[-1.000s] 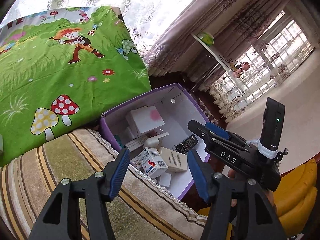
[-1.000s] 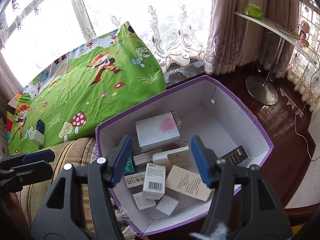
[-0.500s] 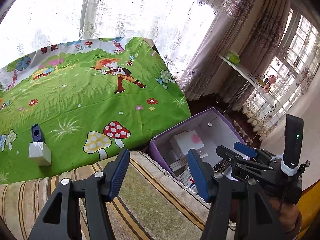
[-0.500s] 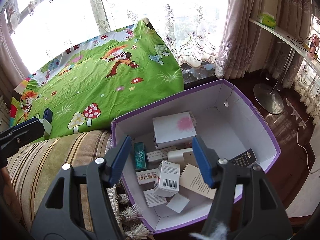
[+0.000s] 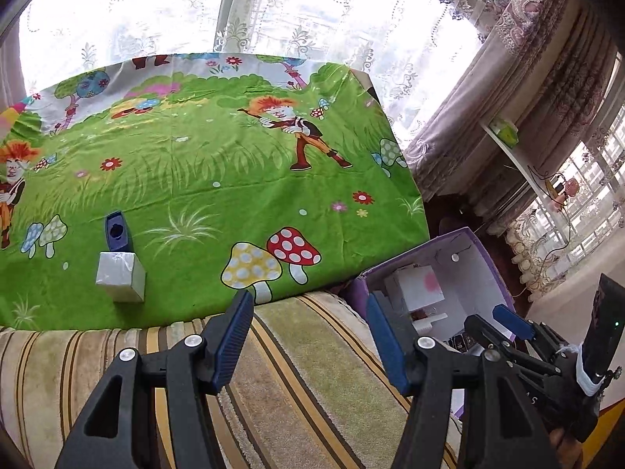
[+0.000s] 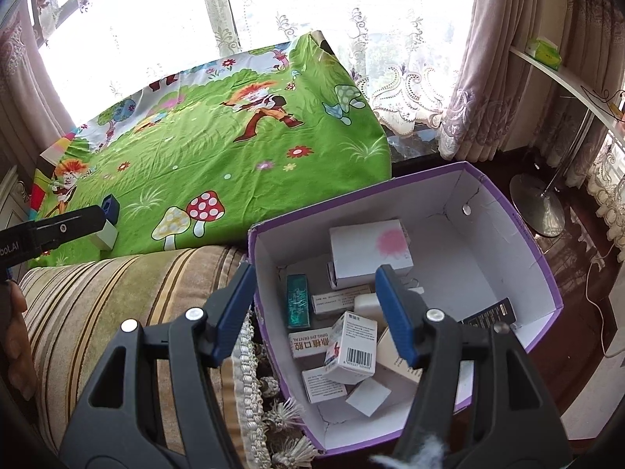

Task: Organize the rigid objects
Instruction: 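Move both open tools back toward the blue holder and white cube, then grasp the white cube with the left tool while the right tool grasps the blue holder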

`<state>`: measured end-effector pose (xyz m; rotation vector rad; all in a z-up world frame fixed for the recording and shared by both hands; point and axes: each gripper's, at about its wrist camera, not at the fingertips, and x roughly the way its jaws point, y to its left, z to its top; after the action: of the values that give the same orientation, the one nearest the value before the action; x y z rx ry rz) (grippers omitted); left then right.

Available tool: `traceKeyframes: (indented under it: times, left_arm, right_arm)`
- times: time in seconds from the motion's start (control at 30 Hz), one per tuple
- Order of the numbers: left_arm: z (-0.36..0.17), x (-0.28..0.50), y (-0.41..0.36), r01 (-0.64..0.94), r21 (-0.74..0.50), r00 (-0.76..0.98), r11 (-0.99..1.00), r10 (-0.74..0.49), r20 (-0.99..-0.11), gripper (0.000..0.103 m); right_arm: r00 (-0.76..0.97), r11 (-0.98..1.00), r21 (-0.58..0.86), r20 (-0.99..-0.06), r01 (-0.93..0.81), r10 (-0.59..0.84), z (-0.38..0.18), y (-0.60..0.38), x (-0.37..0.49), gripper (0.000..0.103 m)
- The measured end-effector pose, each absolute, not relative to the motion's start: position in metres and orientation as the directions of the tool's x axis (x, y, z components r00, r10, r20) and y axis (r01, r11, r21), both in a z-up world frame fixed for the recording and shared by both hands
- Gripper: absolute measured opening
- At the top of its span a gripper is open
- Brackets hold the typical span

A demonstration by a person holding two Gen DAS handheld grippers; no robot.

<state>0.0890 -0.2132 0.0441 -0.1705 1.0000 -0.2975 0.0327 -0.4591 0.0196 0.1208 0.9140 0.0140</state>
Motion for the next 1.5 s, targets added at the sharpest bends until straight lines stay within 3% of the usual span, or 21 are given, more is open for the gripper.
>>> traceKeyframes:
  times: [0.53,0.93,1.0,1.17,1.5]
  left_arm:
    - [0.019,0.147,-0.130,0.039,-0.127,0.415,0.991,-0.131,-0.900,0.069]
    - [-0.033,0.168,-0.105,-0.016,-0.111,0.312,0.994,-0.101,-0.945,0.069]
    - [-0.038,0.172,-0.106,-0.008,-0.102,0.301,0.995,-0.095,-0.949,0.066]
    - [-0.053,0.181,-0.100,-0.007,-0.113,0.274,0.994,-0.106,-0.956,0.041]
    - [-0.024,0.160,-0.056,-0.120,-0.249,0.428,0.961,-0.176,-0.886,0.041]
  right_arm:
    - [0.587,0.991,0.132,-0.804,0.016,0.098,0.014,-0.450,0.035,0.067]
    - [0.590,0.992,0.118,-0.798,-0.038,0.118,0.026,-0.427,0.044,0.068]
    - [0.596,0.992,0.111,-0.794,-0.056,0.122,0.031,-0.420,0.046,0.069]
    - [0.597,0.990,0.095,-0.790,-0.106,0.140,0.038,-0.397,0.054,0.071]
    - [0.614,0.972,0.024,-0.772,-0.234,0.167,0.058,-0.331,0.078,0.075]
